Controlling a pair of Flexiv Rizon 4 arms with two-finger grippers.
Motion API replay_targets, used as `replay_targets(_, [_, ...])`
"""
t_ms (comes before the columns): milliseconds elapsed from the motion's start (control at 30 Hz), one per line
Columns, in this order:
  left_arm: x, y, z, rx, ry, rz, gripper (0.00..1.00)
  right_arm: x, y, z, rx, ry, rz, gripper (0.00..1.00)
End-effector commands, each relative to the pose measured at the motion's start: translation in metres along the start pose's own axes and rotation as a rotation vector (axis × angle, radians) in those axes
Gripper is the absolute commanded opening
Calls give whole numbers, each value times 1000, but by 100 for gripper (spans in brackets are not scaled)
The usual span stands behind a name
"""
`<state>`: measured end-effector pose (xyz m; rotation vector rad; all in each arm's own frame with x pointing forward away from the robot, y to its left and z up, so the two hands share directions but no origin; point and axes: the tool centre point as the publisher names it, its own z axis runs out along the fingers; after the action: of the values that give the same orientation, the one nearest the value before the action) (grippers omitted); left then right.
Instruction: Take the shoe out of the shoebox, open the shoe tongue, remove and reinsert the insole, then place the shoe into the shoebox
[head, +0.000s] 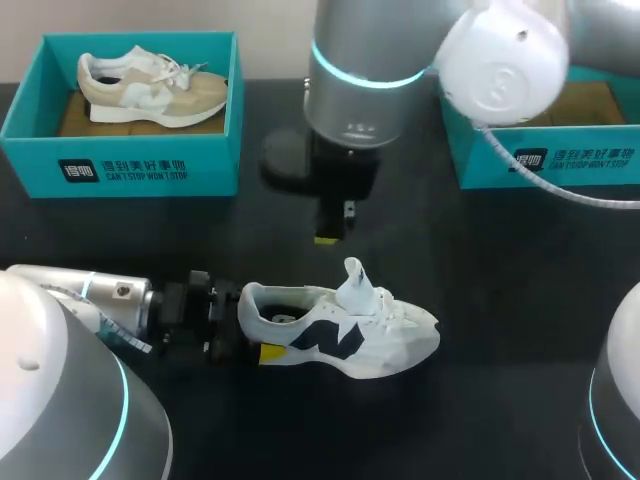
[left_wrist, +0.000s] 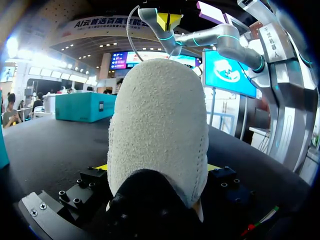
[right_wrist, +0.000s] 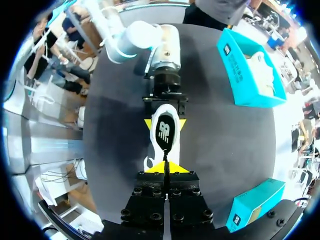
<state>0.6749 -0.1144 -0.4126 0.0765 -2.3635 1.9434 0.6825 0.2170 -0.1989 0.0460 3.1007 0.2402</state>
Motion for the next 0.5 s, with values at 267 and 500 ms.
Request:
replay_targets(267, [-1, 3, -2, 0, -2, 0, 0, -1, 10, 2, 37, 1, 4, 0])
replay_targets(500, [-1, 3, -2, 0, -2, 0, 0, 9, 39, 20, 68, -7, -87, 0])
